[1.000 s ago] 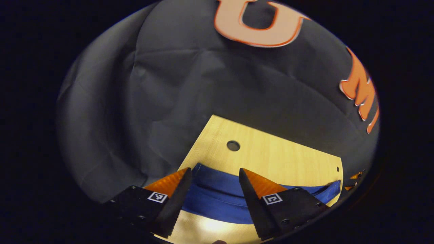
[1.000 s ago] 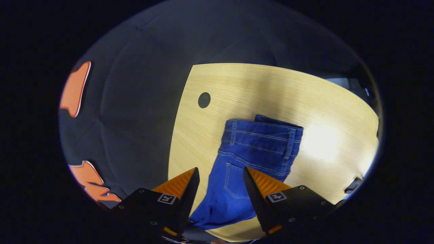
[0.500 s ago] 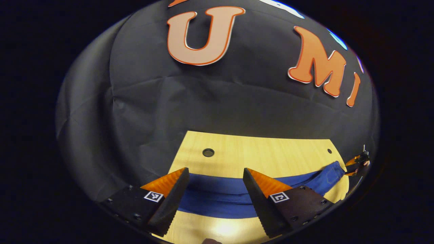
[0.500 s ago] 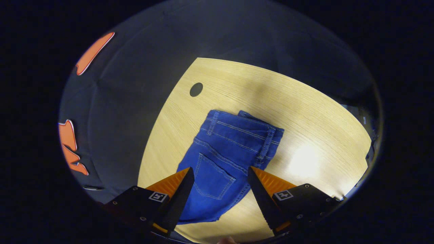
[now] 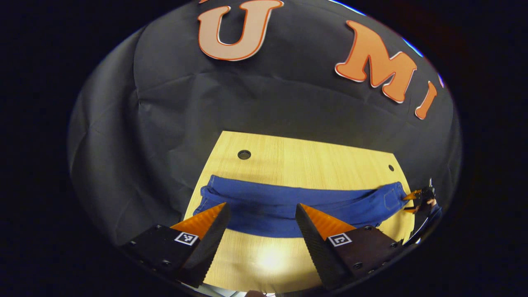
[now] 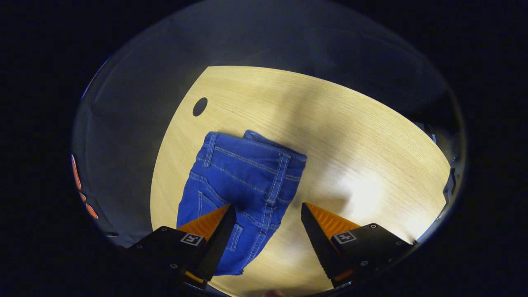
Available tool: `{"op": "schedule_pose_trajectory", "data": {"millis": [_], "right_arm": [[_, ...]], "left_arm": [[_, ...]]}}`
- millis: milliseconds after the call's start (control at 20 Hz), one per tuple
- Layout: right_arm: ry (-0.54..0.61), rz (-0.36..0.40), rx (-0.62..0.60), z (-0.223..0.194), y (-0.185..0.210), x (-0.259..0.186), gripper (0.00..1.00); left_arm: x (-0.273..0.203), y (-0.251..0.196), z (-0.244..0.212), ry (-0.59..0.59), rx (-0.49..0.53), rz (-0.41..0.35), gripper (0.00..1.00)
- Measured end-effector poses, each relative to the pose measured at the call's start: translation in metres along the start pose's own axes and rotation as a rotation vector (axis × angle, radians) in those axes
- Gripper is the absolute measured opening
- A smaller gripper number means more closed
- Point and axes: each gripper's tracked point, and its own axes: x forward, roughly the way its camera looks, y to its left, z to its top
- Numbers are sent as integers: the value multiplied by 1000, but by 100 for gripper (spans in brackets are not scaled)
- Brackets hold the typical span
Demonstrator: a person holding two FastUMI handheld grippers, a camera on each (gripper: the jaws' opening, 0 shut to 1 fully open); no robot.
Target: Grasp the waist and the cuffs of the jeans and fold them to make the two legs overlap; first hold the waist and fold one-third of the jeans toward the cuffs, then hold the cuffs and fold the remaining one-third in the same direction to finish folding.
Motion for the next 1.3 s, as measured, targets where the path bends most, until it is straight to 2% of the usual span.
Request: {"op": "schedule_pose_trajectory", "data": {"millis": [50,100,150,200,250,350,450,550,650,700,750,1100,1300], "right_arm": [[-5,0,4,4,-1,4,98],[1,-5,12,6,-1,3,91],[-12,21,23,12,4,6,98],[-11,25,33,15,5,8,97],[-13,34,40,18,7,9,97],[-12,36,34,20,6,13,90],[-24,12,10,22,-3,14,79],[-51,13,18,22,-2,16,53],[-77,29,-39,21,1,16,26],[-95,26,-42,21,1,10,26],[-98,30,-46,19,3,7,18],[-206,101,-99,18,33,-31,17],[-290,142,-192,4,60,-69,17]], "left_arm": [[-6,-4,-10,41,14,6,98],[-6,-4,-17,62,48,27,98],[-10,-1,-26,104,92,59,98],[-13,0,-27,108,130,84,98],[-12,-2,-28,109,147,90,98],[-11,-14,-29,111,119,72,98],[-14,-25,-32,98,92,60,98],[-16,-34,-33,83,82,47,97],[-18,-43,-34,63,71,35,98],[-20,-46,-33,46,63,33,97],[-22,-51,-29,18,59,26,98],[-37,-61,20,-248,81,14,97],[-32,-57,18,-271,88,-10,97]]}}
